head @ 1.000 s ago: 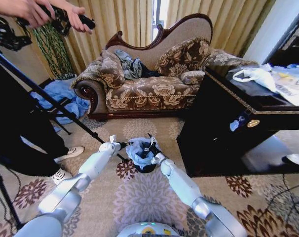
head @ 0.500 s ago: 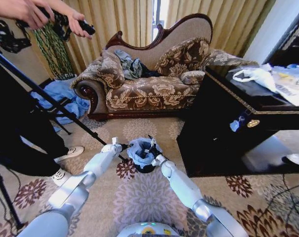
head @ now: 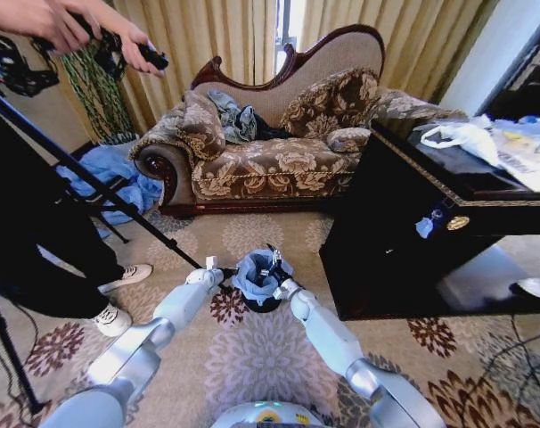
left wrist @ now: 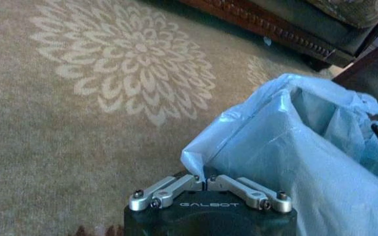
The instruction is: Place a garbage bag over the trash bin.
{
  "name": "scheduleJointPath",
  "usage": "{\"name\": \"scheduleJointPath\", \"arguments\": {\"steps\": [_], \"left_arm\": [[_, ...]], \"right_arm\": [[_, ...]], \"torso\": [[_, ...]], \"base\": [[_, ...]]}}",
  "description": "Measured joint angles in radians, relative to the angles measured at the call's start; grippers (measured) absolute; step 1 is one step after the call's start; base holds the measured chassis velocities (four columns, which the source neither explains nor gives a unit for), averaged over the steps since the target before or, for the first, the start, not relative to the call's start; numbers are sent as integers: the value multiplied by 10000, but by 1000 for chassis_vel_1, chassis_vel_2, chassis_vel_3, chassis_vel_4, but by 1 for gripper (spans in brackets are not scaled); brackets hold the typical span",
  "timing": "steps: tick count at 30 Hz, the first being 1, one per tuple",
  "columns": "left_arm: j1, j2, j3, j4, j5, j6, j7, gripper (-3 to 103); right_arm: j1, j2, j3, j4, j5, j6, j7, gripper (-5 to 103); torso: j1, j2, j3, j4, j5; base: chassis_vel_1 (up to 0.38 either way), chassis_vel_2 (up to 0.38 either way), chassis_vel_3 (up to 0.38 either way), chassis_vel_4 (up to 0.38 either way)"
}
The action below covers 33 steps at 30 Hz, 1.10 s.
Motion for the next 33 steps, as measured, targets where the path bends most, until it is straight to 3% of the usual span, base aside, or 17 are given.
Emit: {"name": "scheduleJointPath", "arguments": {"steps": [10, 16, 17, 19, 21, 25, 26, 28, 29, 33], "left_arm": [[341, 118, -67, -560, 159, -97, -145, -2], [423, 256, -84, -780, 99, -87, -306, 24], [423, 256, -84, -780, 99, -87, -306, 24], [461, 282, -120, -835, 155, -86, -348, 36], [481, 317, -124, -862, 207, -100, -352, 36], [637, 453, -179, -1122, 229, -114, -378, 57], [637, 453, -179, -1122, 229, -114, -378, 57], [744, 524, -290, -1322, 228, -113, -382, 68], [744, 524, -290, -1322, 228, -113, -382, 68], [875, 659, -353, -1604, 203, -105, -382, 84]], "right_arm": [[232, 486, 533, -719, -589, 263, 101, 100], [486, 784, 1067, -1290, -1123, 394, 215, 100], [486, 784, 1067, -1290, -1123, 394, 215, 100], [496, 755, 1105, -1240, -1133, 393, 223, 100], [496, 729, 1121, -1187, -1130, 381, 227, 100], [565, 824, 1402, -1376, -1296, 365, 284, 100], [565, 824, 1402, -1376, -1296, 365, 284, 100], [587, 882, 1550, -1437, -1454, 362, 327, 100], [587, 882, 1550, -1437, -1454, 362, 327, 100], [587, 883, 1592, -1492, -1562, 210, 336, 100]], "torso": [[0, 0, 0, -2, -4], [0, 1, 0, 1, -2], [0, 1, 0, 1, -2], [0, 1, 0, -2, -2], [0, 1, 0, -3, -3], [0, 1, 0, 0, -2], [0, 1, 0, 0, -2], [0, 1, 0, -1, -2], [0, 1, 0, -1, -2], [0, 2, 0, -1, -2]], "base": [[0, 0, 0, 0], [0, 0, 0, 0], [0, 0, 0, 0], [0, 0, 0, 0], [0, 0, 0, 0], [0, 0, 0, 0], [0, 0, 0, 0], [0, 0, 0, 0], [0, 0, 0, 0], [0, 0, 0, 0]]}}
